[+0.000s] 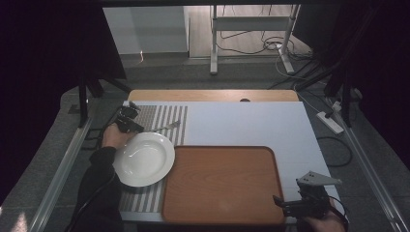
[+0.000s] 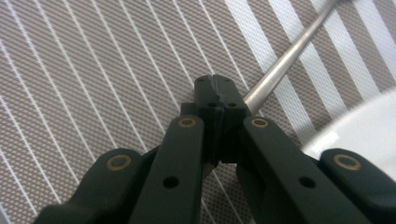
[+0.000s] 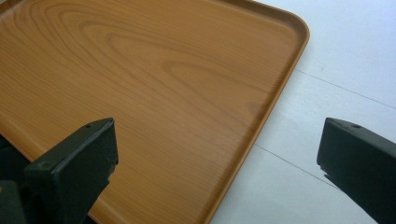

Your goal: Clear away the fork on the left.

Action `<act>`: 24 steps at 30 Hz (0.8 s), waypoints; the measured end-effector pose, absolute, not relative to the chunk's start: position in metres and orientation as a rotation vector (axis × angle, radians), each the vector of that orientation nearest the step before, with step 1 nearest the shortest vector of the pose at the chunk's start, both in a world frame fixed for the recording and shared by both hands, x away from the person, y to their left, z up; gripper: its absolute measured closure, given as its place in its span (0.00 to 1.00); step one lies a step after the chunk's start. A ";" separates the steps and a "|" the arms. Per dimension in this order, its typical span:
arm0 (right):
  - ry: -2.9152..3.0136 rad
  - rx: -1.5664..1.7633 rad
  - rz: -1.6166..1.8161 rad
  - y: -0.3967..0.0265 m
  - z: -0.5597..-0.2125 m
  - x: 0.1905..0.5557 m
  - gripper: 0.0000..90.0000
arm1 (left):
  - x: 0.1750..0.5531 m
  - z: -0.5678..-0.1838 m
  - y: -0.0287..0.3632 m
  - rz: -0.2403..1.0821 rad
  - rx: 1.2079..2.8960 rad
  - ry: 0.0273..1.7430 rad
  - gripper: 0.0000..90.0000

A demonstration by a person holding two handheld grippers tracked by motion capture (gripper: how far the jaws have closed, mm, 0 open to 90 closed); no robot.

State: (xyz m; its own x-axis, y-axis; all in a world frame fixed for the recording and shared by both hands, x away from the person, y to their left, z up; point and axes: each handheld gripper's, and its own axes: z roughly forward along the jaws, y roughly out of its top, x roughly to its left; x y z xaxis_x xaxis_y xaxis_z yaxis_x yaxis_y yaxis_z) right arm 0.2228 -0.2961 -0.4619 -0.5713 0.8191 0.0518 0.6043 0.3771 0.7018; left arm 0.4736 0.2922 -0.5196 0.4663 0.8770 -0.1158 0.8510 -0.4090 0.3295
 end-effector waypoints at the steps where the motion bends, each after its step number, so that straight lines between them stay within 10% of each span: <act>1: 2.337 1.250 0.997 -0.296 -0.462 0.223 0.00 | 0.473 -0.519 0.292 0.090 2.389 1.450 0.99; 11: 2.338 1.248 0.996 -0.296 -0.462 0.223 0.00 | 0.474 -0.515 0.293 0.061 2.366 1.424 0.98; 24: 2.339 1.247 0.997 -0.296 -0.462 0.223 0.00 | 0.483 -0.505 0.273 0.160 2.311 1.368 0.25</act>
State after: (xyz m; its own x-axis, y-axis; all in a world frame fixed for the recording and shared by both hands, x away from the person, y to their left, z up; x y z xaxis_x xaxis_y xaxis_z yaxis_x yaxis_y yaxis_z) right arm 0.2228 -0.2959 -0.4619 -0.5736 0.8175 0.0509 0.6028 0.3792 0.7020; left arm 0.4826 0.2733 -0.5047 0.5019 0.8559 -0.1246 0.8041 -0.4087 0.4318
